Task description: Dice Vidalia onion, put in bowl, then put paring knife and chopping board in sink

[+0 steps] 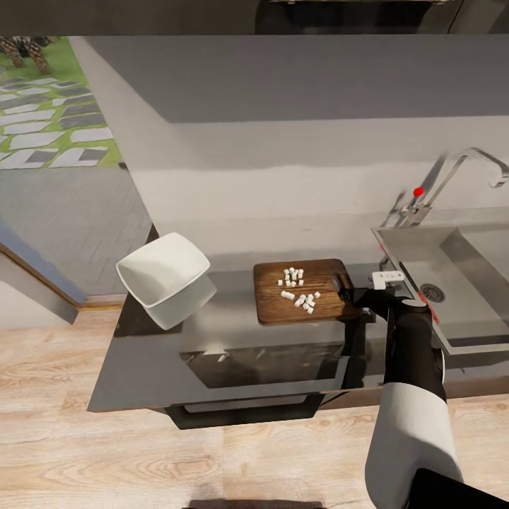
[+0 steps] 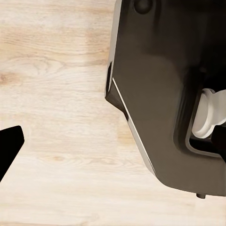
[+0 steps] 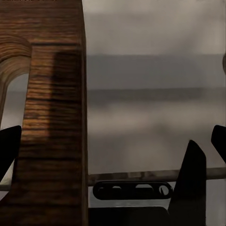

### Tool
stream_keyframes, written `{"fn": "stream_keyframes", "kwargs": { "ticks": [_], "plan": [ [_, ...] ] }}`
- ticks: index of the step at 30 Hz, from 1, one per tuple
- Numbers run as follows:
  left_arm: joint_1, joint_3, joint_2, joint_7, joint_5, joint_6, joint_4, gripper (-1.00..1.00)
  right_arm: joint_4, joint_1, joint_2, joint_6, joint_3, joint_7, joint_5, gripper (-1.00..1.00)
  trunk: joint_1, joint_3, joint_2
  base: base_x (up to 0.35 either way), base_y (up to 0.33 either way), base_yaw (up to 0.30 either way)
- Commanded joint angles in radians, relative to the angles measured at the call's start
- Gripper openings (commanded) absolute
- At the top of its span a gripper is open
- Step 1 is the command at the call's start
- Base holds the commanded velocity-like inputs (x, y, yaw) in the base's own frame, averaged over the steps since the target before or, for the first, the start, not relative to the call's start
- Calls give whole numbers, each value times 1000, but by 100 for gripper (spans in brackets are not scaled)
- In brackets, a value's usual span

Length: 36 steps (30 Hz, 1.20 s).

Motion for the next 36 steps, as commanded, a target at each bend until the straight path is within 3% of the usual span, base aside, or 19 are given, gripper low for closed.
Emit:
{"fn": "stream_keyframes", "kwargs": {
  "ticks": [1, 13, 14, 36],
  "plan": [
    [1, 1, 0, -10, 11, 0, -2, 100, 7, -1, 1, -5, -4, 7, 35, 100, 1, -2, -1, 0, 0, 0],
    [1, 1, 0, -10, 11, 0, -2, 100, 8, -1, 1, -5, -4, 7, 35, 100, 1, -2, -1, 0, 0, 0],
    [1, 1, 0, -10, 11, 0, -2, 100, 8, -1, 1, -5, -4, 7, 35, -100, 1, -2, -1, 0, 0, 0],
    [1, 1, 0, -10, 11, 0, -1, 100, 6, -1, 1, -1, -4, 8, 35, -100, 1, -2, -1, 0, 0, 0]
  ]
}}
